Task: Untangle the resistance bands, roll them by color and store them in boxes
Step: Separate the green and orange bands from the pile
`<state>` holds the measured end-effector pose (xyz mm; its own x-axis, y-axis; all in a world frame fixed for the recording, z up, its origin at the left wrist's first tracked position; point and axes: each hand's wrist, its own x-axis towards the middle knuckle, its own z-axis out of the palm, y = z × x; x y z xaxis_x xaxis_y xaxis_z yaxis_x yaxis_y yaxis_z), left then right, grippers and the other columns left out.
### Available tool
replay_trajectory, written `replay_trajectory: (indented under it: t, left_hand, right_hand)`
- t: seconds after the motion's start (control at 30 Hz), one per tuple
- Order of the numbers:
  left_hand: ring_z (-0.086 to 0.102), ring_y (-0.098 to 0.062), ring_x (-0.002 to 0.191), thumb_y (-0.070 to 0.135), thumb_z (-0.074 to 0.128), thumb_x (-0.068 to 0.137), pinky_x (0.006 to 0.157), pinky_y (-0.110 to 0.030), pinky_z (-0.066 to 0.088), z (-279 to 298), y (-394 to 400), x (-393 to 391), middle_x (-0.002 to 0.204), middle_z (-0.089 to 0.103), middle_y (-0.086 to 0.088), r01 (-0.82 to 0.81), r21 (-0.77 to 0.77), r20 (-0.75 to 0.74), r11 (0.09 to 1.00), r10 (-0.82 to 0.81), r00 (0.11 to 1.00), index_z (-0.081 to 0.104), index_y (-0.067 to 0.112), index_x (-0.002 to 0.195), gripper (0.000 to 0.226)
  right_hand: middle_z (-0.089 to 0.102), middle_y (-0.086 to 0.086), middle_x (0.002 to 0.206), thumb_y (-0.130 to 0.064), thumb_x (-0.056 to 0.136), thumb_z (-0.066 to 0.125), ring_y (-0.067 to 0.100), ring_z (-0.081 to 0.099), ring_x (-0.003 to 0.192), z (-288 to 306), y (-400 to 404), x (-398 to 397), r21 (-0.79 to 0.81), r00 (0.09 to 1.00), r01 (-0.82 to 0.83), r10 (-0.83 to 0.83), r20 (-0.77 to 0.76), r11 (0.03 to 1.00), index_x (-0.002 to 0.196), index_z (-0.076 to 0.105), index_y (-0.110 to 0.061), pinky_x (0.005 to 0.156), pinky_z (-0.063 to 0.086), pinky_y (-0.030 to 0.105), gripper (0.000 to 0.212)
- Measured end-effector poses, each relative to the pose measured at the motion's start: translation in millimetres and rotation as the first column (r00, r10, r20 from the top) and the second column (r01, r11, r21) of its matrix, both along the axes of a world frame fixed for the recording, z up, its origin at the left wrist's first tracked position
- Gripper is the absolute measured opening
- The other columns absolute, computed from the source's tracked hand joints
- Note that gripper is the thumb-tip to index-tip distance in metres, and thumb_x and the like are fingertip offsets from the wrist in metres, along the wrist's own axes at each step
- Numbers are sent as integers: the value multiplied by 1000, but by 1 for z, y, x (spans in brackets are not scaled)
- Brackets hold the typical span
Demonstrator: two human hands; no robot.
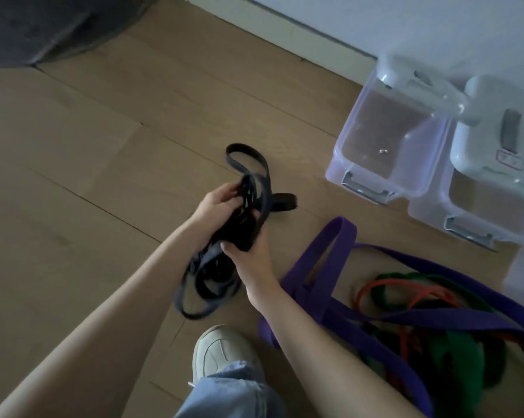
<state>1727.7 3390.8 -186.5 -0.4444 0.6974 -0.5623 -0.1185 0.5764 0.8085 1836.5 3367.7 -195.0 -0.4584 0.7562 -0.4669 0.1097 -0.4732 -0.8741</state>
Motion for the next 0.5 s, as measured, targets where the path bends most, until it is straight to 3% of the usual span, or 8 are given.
replay_trajectory:
  t: [0.07,0.1,0.17,0.23,0.3,0.33,0.43,0.5]
  left_hand:
    - [55,-20,115,14,52,92,103,-38,42,6,5,-16,126,58,-3,45,22,-52,999,-44,998,49,23,132,42]
    - [53,-22,118,17,51,92,103,-37,41,8,5,-19,130,54,-3,131,-59,-186,990,-140,973,45,23,135,45]
    - [41,-29,128,19,47,93,106,-37,34,4,-3,-19,142,42,-7,191,-237,-461,953,-283,841,34,18,142,51]
    - [25,-31,138,20,44,94,111,-41,22,0,-15,-12,152,28,-6,155,-271,-578,950,-289,763,25,15,146,55]
    - [13,-26,143,23,44,95,114,-42,15,-5,-26,-7,155,20,-2,150,-247,-648,957,-279,708,19,15,147,58]
    - [11,-24,144,23,44,96,115,-41,13,-6,-28,-5,156,19,-2,150,-221,-674,964,-262,691,19,14,148,58]
    - [11,-21,144,19,44,95,117,-39,12,-4,-25,4,155,20,-4,153,-145,-718,978,-210,664,20,12,147,57]
    - [13,-20,144,19,45,94,117,-39,13,-2,-24,10,155,21,-5,199,-125,-754,972,-223,617,22,12,147,58]
  right_hand:
    - [52,-2,130,6,76,67,9,49,121,1,14,-6,-31,999,-5,4,-36,1000,134,38,-24,102,42,24,71]
    - [50,2,134,2,77,69,13,47,124,2,18,-8,-74,999,-38,39,5,997,139,34,-18,105,40,30,75]
    - [47,6,139,-9,78,73,20,44,128,4,25,-5,-198,986,-84,110,127,977,143,30,-12,108,37,37,78]
    - [53,5,131,-16,79,74,20,49,122,4,31,8,-226,953,-127,183,243,966,140,36,-8,103,41,28,72]
    - [57,-1,111,-27,80,72,17,54,110,7,39,26,-161,899,-174,224,376,971,131,44,-9,85,44,14,61]
    - [55,-1,112,-32,81,71,19,52,112,8,43,34,-131,874,-152,195,445,980,130,44,-11,83,41,15,60]
    - [33,10,147,-33,85,66,25,34,134,1,63,48,1,826,-55,45,562,998,145,25,-9,104,33,30,77]
    - [26,9,153,-27,90,60,26,29,138,0,69,40,-92,842,-105,138,522,990,149,16,-13,111,29,36,75]
